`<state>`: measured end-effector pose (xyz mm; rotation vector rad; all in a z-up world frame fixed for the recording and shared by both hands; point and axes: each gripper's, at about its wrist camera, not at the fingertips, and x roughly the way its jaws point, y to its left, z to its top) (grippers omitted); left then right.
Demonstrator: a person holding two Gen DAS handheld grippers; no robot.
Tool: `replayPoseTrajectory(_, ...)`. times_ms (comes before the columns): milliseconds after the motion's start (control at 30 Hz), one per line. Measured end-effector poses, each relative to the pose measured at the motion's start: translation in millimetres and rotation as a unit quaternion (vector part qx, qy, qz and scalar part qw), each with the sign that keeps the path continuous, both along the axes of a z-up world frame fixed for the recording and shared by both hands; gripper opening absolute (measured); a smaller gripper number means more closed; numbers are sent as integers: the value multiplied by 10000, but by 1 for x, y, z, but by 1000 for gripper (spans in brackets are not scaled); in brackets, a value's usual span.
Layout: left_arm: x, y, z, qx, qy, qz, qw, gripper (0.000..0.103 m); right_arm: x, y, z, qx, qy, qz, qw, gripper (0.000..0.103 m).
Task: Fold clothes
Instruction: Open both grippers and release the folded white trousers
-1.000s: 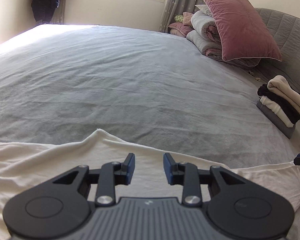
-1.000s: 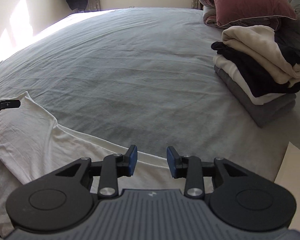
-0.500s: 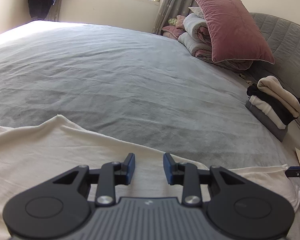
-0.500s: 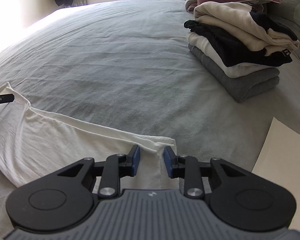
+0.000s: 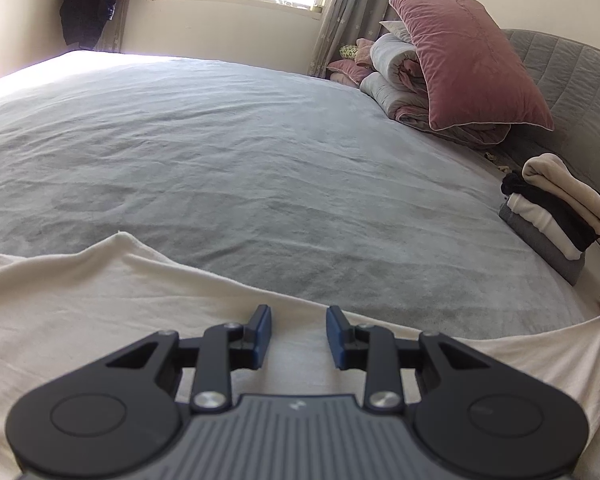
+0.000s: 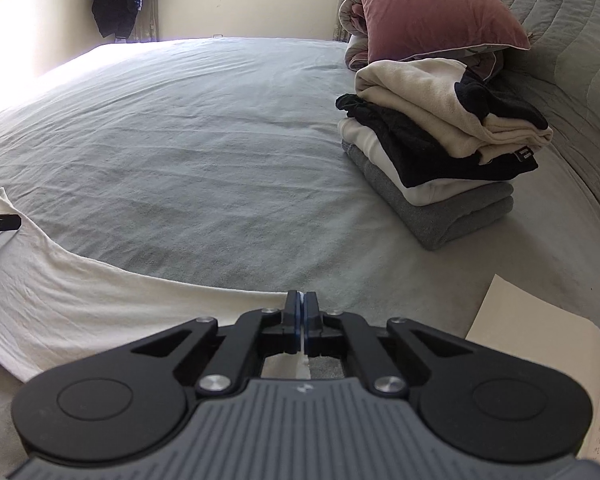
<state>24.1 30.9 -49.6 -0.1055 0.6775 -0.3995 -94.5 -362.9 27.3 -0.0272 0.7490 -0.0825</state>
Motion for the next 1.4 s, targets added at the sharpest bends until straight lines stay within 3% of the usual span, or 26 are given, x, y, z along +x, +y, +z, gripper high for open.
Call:
replayPoseTrajectory(233,-3,-5,-1,209,-73,-35,9997,31,25,-13,-30,404,573,-244,9972,3)
replayPoseTrajectory(333,-6,-1,7,110,-27,0,9999,31,19,-19,-18,654,567,-438,9953,14)
replayPoseTrajectory(500,-13,8,17,-92,-39,-79,9999,31,-11,-28,5,1017,592,-516,9917,14)
replayPoseTrajectory(700,-19,14,18,-70,23,-150,9999,31,-32,-30,4,1639,821,-516,9817,19)
replayPoseTrajectory(867,-25,14,21,9,21,-265,9996,32,-36,-29,-9,1686,1010,-654,9783,29)
replayPoseTrajectory(1033,-27,14,21,21,34,-367,9993,32,-35,-21,-19,1546,1054,-625,9804,26)
replayPoseTrajectory(1067,-27,13,21,35,27,-389,9992,32,-35,-18,-21,1444,1077,-559,9821,5)
replayPoseTrajectory(1100,-27,13,20,63,23,-426,9991,32,-35,-14,-21,1262,1096,-417,9850,2)
replayPoseTrajectory(1267,-20,19,9,45,298,-439,9986,32,-43,-16,-10,951,1007,-465,9893,1)
replayPoseTrajectory(1400,-18,25,9,-51,390,-391,9985,32,-37,-18,-22,870,1293,-486,9866,4)
